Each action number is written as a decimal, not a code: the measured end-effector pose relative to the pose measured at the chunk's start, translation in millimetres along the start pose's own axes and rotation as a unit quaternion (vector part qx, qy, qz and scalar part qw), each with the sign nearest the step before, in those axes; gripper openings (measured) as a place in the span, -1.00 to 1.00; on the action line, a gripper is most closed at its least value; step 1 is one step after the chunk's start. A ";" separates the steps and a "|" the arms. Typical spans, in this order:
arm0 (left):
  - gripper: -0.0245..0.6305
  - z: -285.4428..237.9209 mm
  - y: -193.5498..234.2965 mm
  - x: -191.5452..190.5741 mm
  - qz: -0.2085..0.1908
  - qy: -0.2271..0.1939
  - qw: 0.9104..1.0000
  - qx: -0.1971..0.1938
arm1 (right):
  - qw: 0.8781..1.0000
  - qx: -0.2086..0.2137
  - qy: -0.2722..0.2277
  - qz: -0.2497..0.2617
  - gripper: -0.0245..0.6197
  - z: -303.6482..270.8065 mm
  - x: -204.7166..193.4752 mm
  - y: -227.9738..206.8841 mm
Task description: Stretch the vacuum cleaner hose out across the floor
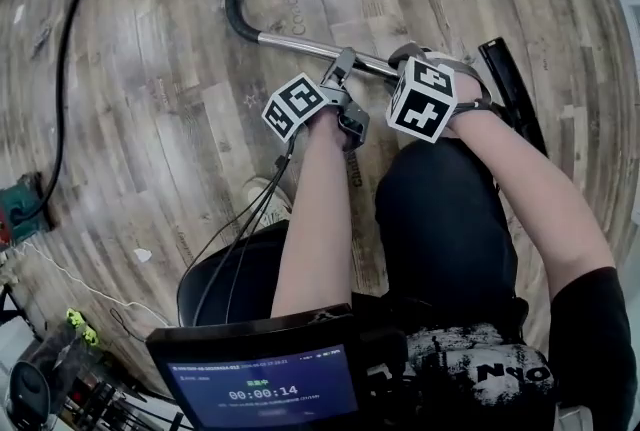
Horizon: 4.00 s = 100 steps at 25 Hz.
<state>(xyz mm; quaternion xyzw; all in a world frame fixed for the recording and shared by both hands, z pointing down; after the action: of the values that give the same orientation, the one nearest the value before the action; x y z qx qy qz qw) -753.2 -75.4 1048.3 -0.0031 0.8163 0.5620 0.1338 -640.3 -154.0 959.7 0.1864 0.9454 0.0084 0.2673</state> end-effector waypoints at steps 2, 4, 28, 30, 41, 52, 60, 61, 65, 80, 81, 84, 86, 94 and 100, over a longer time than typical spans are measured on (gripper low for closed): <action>-0.12 -9.5 6.7 -11.2 0.041 -0.006 0.999 0.000 | 1.000 -0.001 0.002 0.005 -0.48 2.4 -0.8 5.6; -0.14 -17.6 15.8 -21.6 0.104 -0.024 0.994 0.002 | 1.000 -0.011 -0.006 0.009 -0.57 3.9 1.4 8.4; -0.45 -26.6 24.8 -59.9 0.058 -0.033 0.995 -0.073 | 0.990 0.050 0.059 -0.119 -0.36 -79.5 -100.0 -6.7; -0.45 -26.2 25.9 -59.9 0.059 -0.036 0.995 -0.072 | 0.990 0.050 0.058 -0.121 -0.36 -79.6 -100.3 -6.0; -0.37 -42.5 22.3 -41.2 0.061 -0.075 0.994 -0.054 | 0.985 0.077 0.003 -0.151 -0.35 -63.1 -78.0 7.3; -0.62 -36.8 11.5 -36.2 0.067 -0.093 0.992 -0.054 | 0.998 0.050 0.019 -0.027 -0.32 -53.7 -72.7 18.9; -0.62 -37.7 -15.5 -28.5 0.059 -0.093 0.993 -0.048 | 0.998 0.025 0.058 0.006 -0.55 -57.5 -79.3 16.9; -0.61 -36.9 -17.8 -26.1 0.056 -0.097 0.993 -0.049 | 0.998 0.030 0.054 -0.001 -0.55 -55.9 -77.4 18.3; -0.69 -20.9 -12.5 11.0 0.046 -0.141 0.988 -0.036 | 0.995 0.087 0.041 -0.026 -0.54 -48.5 -68.5 38.3; -0.79 139.2 -236.8 73.5 0.044 -0.137 0.989 0.034 | 0.986 0.161 0.021 -0.042 -0.54 186.9 66.2 82.3; -0.79 151.5 -258.4 73.5 0.043 -0.135 0.989 0.041 | 0.985 0.167 0.020 -0.046 -0.54 210.2 74.4 85.3; -0.79 193.3 -318.3 66.0 0.045 -0.130 0.988 0.067 | 0.981 0.187 0.020 -0.056 -0.53 280.9 94.4 101.0; -0.80 217.6 -354.5 58.5 0.047 -0.124 0.988 0.083 | 0.979 0.193 0.015 -0.062 -0.53 325.3 104.6 108.9; -0.80 284.0 -464.6 24.7 0.075 -0.139 0.977 0.139 | 0.993 0.110 0.007 -0.037 -0.47 470.5 123.3 113.6; -0.78 308.6 -510.3 23.0 0.059 -0.115 0.986 0.110 | 0.995 0.095 0.003 -0.043 -0.52 518.2 137.5 128.7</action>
<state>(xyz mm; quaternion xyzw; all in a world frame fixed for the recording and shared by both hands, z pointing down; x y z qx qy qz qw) -629.7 23.3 472.8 0.1243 0.8510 0.4724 0.1929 -440.3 -28.6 461.4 0.1702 0.9499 -0.0921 0.2456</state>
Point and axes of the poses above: the fingertips, and each gripper's own axes: z backward along the fingers, y to its left, x out of its top, the point moved 8 cm from there along z, backward along the fingers, and after that the axes turned 13 degrees about -y, right-handed, at the moved point
